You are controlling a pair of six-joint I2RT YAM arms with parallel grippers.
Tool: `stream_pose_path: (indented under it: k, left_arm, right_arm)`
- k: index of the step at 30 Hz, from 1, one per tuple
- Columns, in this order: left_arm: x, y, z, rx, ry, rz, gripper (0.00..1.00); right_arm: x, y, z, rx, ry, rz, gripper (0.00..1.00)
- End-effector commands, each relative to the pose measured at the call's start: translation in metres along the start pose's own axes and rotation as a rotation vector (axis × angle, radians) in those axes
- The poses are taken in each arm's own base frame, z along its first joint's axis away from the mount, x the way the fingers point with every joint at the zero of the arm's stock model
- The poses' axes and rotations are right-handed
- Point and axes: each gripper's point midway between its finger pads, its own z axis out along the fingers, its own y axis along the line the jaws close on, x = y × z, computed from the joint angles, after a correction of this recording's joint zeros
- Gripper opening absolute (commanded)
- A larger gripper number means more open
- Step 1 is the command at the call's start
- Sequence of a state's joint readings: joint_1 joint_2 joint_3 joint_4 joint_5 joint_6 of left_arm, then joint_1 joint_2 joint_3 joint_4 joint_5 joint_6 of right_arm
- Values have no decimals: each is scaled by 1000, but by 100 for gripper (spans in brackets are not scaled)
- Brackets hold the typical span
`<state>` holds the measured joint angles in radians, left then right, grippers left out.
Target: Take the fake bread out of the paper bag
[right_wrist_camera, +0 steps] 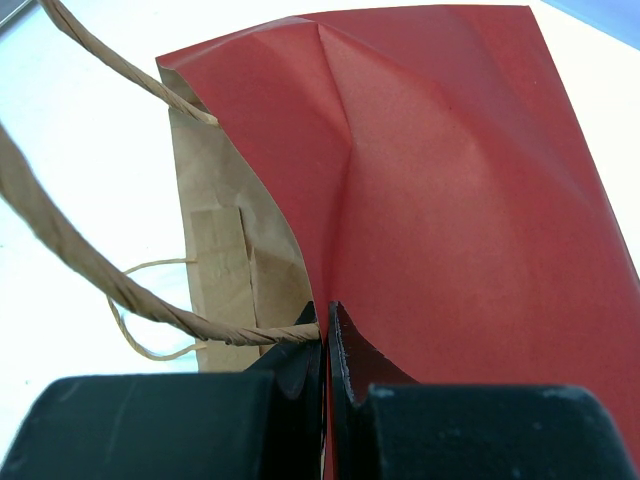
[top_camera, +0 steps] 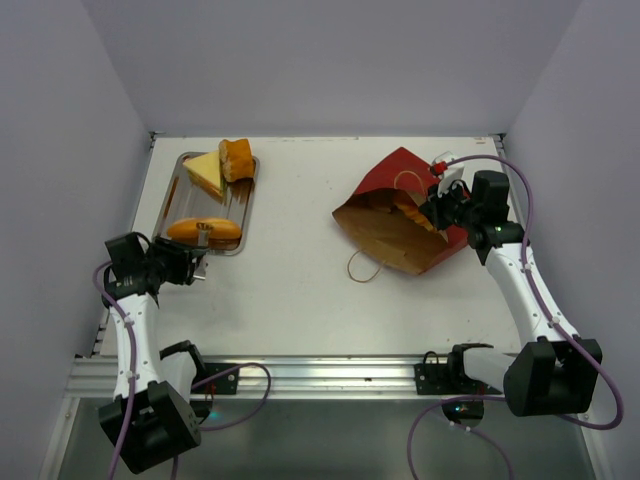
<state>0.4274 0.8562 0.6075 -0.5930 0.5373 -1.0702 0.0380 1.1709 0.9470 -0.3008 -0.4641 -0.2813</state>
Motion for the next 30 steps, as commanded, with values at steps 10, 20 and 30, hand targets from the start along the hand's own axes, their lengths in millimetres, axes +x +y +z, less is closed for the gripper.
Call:
stream_pose_path:
  k: [10, 20, 30]
  left_arm:
    - [15, -16, -5, 73, 105, -18, 46]
    - [30, -36, -7, 137, 202, 1, 46]
    - [41, -35, -6, 134, 241, 13, 44]
  right_arm:
    - [-9, 4, 0, -24, -33, 1, 2]
    - [-7, 3, 1, -24, -27, 4, 2]
    - [-7, 3, 1, -24, -26, 5, 2]
